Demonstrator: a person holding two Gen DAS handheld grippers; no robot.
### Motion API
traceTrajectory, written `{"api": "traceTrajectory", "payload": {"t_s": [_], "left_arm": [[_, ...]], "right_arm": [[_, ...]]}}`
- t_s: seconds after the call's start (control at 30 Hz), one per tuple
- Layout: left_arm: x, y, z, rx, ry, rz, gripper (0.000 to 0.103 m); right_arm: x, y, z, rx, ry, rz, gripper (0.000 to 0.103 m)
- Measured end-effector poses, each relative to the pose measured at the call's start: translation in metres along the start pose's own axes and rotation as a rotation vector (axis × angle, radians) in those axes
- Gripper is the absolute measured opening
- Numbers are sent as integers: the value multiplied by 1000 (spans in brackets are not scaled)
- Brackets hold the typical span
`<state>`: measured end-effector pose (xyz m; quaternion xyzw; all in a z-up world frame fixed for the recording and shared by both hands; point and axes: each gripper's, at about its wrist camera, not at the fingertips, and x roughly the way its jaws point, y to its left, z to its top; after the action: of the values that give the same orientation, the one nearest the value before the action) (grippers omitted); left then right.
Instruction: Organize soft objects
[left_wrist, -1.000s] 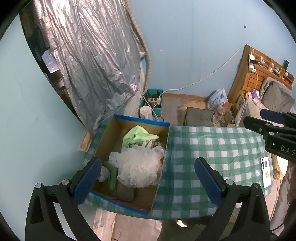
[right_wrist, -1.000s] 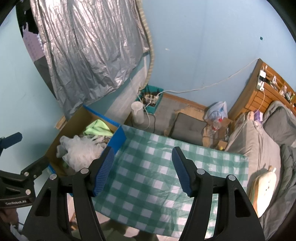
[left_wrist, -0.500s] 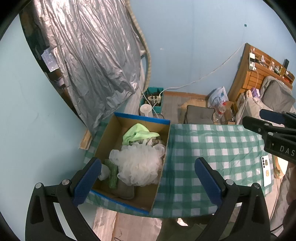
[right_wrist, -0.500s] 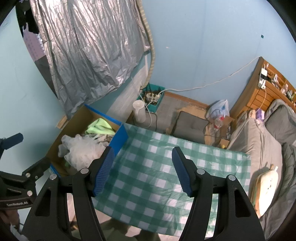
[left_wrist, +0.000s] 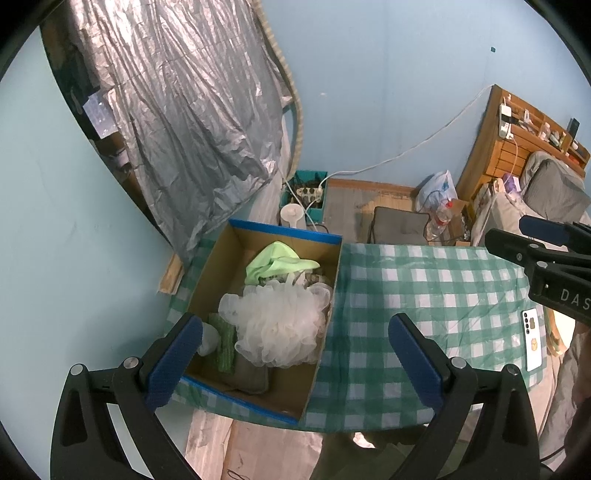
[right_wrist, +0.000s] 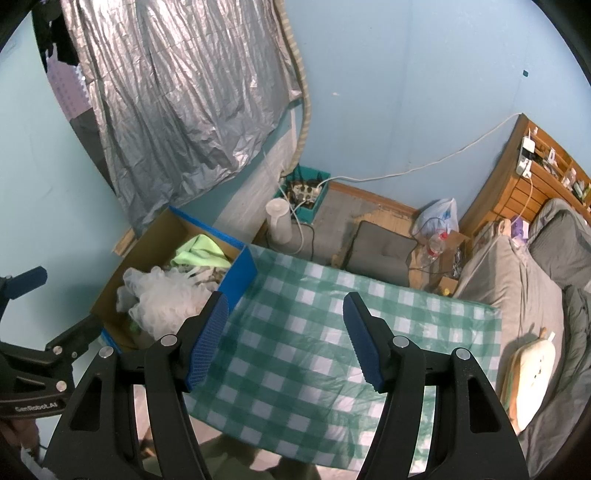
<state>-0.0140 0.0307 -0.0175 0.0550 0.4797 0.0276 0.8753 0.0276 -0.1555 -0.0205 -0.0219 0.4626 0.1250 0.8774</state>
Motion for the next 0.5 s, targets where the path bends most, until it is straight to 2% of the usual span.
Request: {"api": "traceTrajectory", "payload": {"t_s": [0.5], "left_arm": [[-2,3,-2,-14,5,2,101]], "right_arm": [[1,6,-1,-7,4,8,64]]}}
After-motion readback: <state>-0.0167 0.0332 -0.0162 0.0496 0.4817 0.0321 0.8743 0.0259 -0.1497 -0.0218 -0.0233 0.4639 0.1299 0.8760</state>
